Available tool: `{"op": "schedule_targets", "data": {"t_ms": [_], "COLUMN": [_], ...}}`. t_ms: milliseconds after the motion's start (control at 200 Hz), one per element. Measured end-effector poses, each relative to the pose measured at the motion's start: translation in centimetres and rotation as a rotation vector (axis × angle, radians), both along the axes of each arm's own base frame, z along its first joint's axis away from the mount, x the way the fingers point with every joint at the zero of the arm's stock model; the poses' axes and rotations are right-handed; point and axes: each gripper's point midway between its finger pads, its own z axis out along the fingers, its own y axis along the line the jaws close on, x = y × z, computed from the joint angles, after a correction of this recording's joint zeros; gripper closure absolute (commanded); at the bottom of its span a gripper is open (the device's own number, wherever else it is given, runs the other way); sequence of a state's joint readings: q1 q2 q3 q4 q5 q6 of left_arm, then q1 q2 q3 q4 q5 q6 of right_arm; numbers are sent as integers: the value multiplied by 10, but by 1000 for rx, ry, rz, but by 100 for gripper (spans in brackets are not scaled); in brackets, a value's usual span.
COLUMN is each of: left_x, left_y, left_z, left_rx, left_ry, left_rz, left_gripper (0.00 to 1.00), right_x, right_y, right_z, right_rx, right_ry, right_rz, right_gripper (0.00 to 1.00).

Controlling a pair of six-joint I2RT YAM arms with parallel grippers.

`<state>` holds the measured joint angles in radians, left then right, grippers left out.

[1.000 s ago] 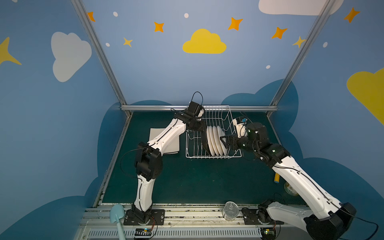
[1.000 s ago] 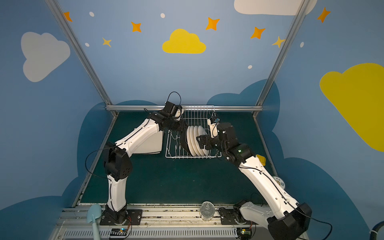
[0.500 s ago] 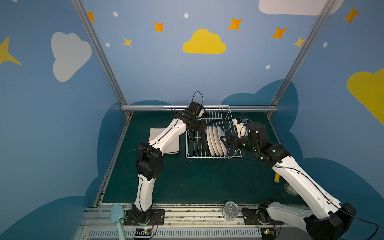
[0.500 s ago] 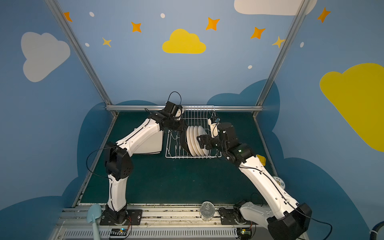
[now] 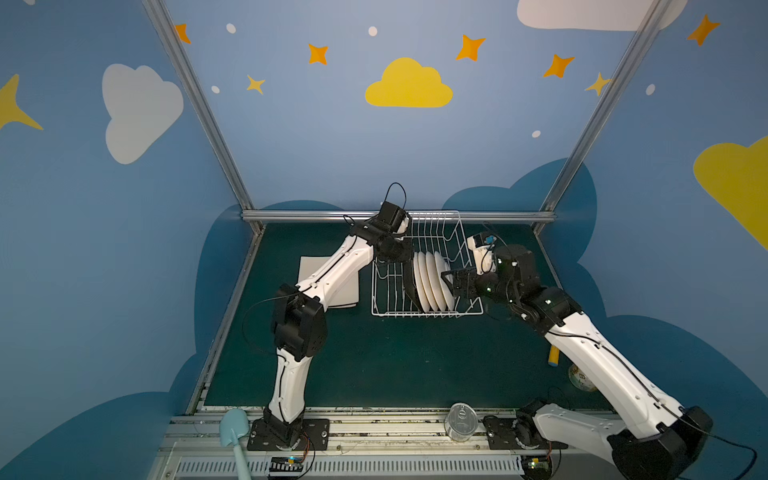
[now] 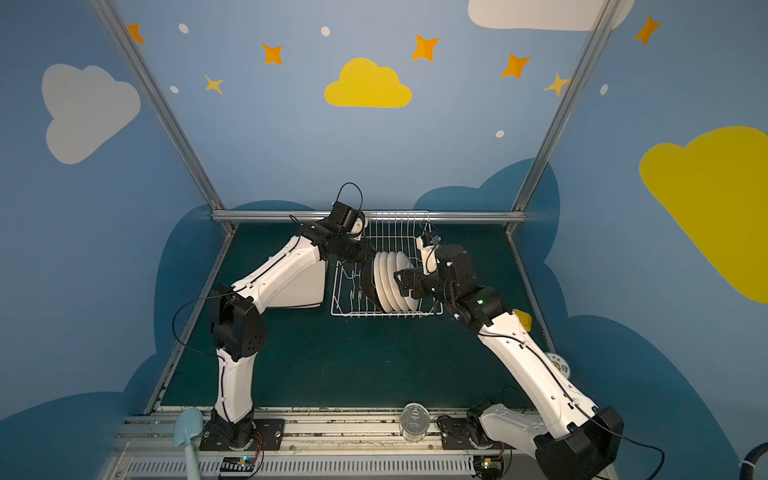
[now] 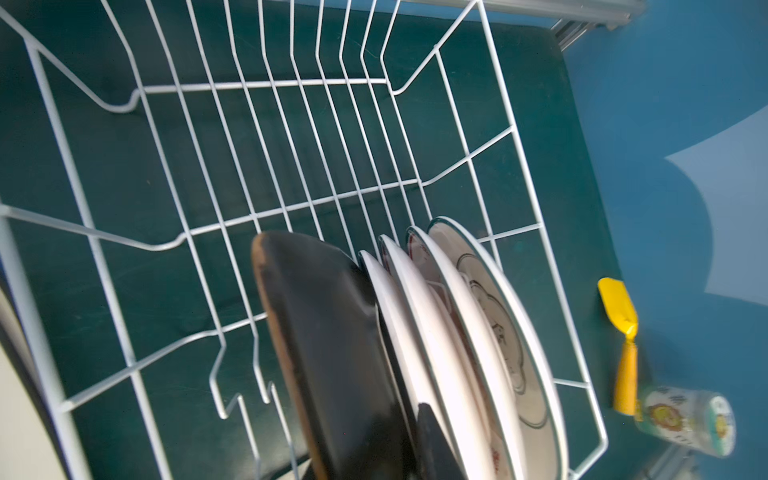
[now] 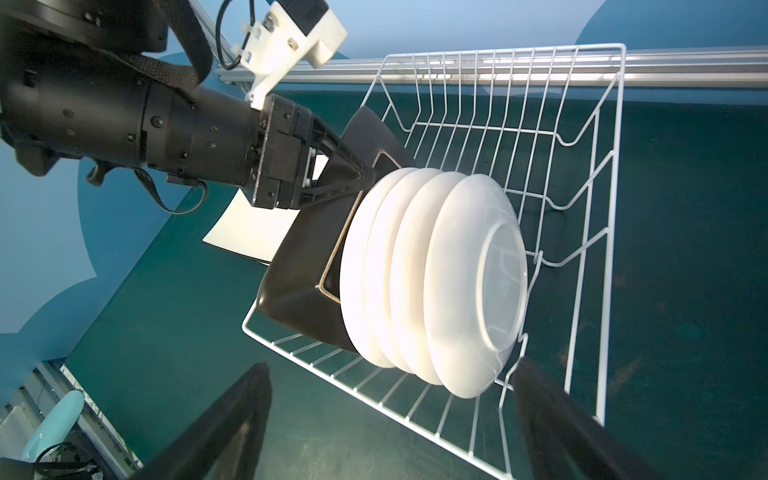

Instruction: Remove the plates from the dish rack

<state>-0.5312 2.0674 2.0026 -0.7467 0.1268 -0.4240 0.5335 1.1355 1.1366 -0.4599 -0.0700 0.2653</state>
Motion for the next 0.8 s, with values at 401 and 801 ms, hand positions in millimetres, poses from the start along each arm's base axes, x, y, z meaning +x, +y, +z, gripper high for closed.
{"op": "schedule_targets", "data": {"t_ms": [401, 801], "left_x": [-3, -7], "left_y": [-4, -9], "left_z": [1, 6], "left_rx": [-52, -114], "left_ry": [47, 90], "left_rz": [35, 49], "left_gripper": [97, 97], "right_x": [-2, -1], "right_y": [-3, -4], "right_z": [-4, -2], "right_rx": [-2, 8], "right_ry": [4, 2], "right_rz": [-5, -16], "right_gripper": [10, 10]}}
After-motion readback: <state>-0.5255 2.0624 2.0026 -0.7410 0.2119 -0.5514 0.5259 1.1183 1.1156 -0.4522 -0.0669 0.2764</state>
